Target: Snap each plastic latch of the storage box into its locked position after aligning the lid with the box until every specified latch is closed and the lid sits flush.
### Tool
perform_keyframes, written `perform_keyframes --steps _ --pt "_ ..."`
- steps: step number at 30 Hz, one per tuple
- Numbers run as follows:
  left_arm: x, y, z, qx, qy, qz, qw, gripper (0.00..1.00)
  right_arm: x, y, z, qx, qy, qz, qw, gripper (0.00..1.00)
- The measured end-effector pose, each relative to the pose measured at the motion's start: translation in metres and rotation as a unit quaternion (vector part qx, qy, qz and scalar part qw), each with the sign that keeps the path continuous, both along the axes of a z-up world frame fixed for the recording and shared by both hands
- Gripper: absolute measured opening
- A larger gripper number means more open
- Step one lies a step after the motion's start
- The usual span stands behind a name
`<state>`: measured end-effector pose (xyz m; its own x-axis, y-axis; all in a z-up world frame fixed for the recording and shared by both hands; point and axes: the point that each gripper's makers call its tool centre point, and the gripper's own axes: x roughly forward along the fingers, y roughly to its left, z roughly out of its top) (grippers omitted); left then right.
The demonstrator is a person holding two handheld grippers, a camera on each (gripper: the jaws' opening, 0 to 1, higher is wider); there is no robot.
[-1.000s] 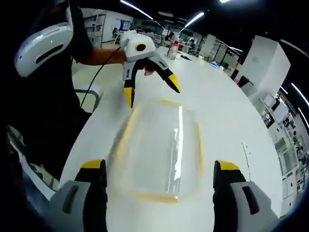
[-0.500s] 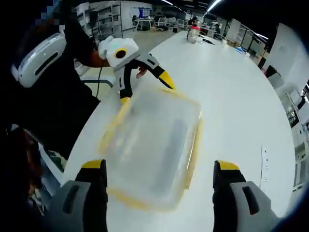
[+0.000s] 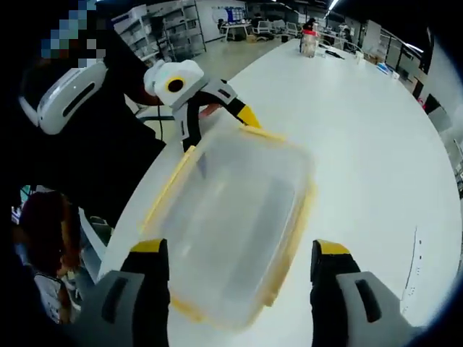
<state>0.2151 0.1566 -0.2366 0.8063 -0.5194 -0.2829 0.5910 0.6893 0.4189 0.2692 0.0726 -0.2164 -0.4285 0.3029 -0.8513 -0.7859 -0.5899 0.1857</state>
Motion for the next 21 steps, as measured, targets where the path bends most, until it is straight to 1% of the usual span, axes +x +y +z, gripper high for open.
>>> perform_keyframes --steps 1,4,12,18,21 --pt "-0.002 -0.003 -0.002 0.0 0.005 -0.002 1.0 0.59 0.002 0.006 -0.002 0.005 -0.01 -0.01 0.9999 0.74" --pt "0.001 -0.003 -0.001 0.001 0.001 0.004 1.0 0.59 0.002 0.008 -0.005 -0.015 -0.004 -0.024 0.9996 0.73" --pt "0.003 -0.003 -0.003 -0.007 -0.006 0.006 0.9999 0.61 0.001 0.013 -0.01 -0.039 -0.006 -0.024 0.9989 0.75" --pt "0.002 -0.001 -0.004 -0.014 -0.017 0.001 0.9998 0.61 -0.001 0.017 -0.013 -0.033 0.004 -0.036 0.9988 0.8" --pt "0.001 0.001 -0.004 -0.003 -0.026 0.004 0.9997 0.61 -0.001 0.018 -0.013 -0.024 0.007 -0.043 0.9988 0.81"
